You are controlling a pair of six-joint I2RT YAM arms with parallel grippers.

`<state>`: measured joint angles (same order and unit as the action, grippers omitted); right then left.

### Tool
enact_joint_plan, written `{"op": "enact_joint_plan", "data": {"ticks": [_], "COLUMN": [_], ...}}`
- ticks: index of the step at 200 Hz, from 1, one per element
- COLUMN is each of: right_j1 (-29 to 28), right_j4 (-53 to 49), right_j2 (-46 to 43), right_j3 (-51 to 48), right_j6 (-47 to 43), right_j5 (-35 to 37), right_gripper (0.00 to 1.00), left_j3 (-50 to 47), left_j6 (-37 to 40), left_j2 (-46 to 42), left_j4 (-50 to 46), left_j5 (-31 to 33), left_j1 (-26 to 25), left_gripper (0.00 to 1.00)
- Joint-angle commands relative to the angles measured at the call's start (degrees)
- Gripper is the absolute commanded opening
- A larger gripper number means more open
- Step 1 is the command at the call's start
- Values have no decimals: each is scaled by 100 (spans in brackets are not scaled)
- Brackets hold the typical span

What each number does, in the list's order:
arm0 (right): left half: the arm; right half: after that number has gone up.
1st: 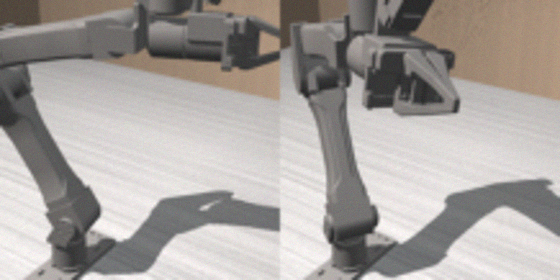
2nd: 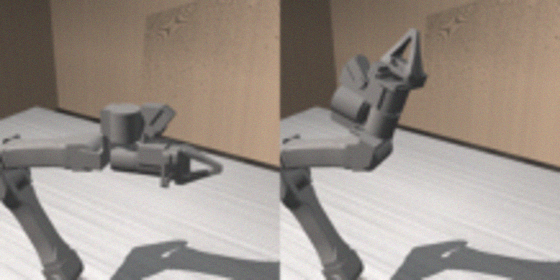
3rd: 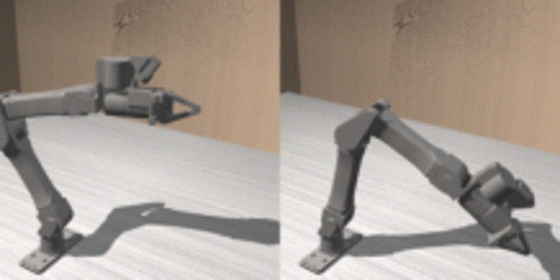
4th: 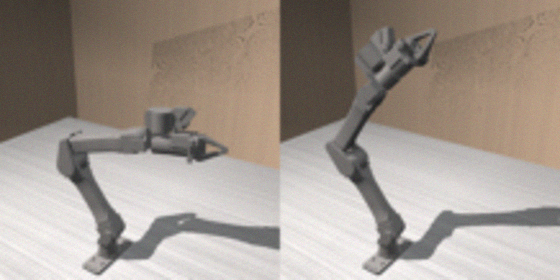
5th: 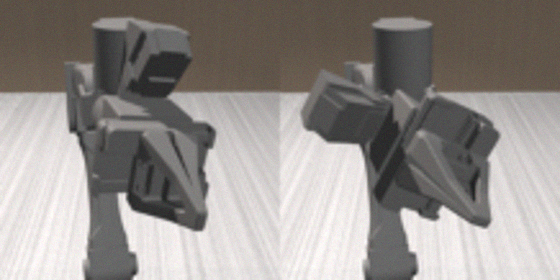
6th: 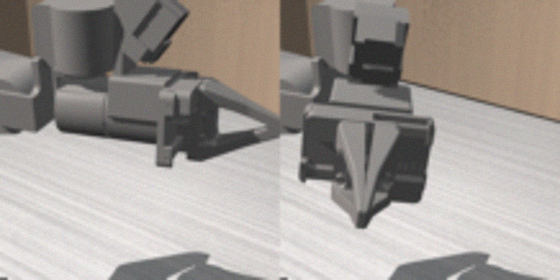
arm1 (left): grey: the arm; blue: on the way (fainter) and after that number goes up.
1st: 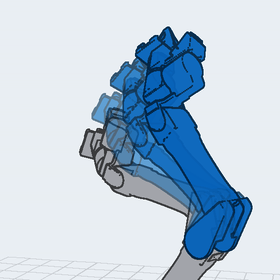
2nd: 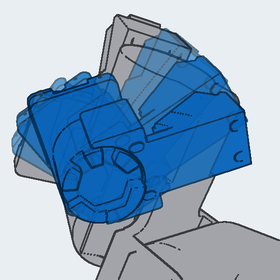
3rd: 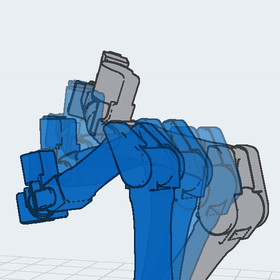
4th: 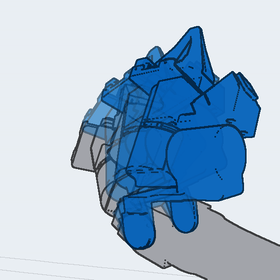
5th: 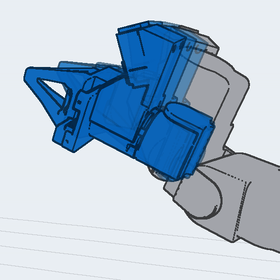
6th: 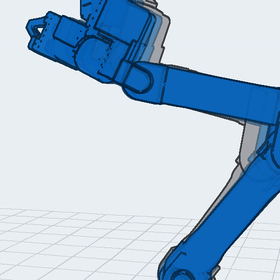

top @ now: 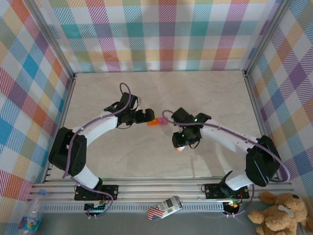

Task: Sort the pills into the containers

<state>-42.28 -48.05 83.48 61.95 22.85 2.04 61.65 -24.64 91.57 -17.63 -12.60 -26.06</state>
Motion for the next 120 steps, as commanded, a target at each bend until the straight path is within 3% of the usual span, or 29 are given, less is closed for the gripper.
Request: {"op": "enact_joint_plan", "data": {"ticks": [1,61,120], "right_j1": [533,1314,1952], "right_j4": [78,-190,-727], "right_j2": [-73,1085,2166], "right_j3": [477,2623,4263], "right_j6": [-284,-540,-879], "right_j5": [-517,-1424,-2393], "right_gripper": [36,36,38], "left_j3": [385,1083,2085], "left_j6": [364,1721,2815], "left_j2": [-65,-227,489], "left_j4": [-3,-541,-1099], "left_j5": [-331,-20,-1025], "left_j1": [75,75,93], "left_gripper": [100,100,98]}}
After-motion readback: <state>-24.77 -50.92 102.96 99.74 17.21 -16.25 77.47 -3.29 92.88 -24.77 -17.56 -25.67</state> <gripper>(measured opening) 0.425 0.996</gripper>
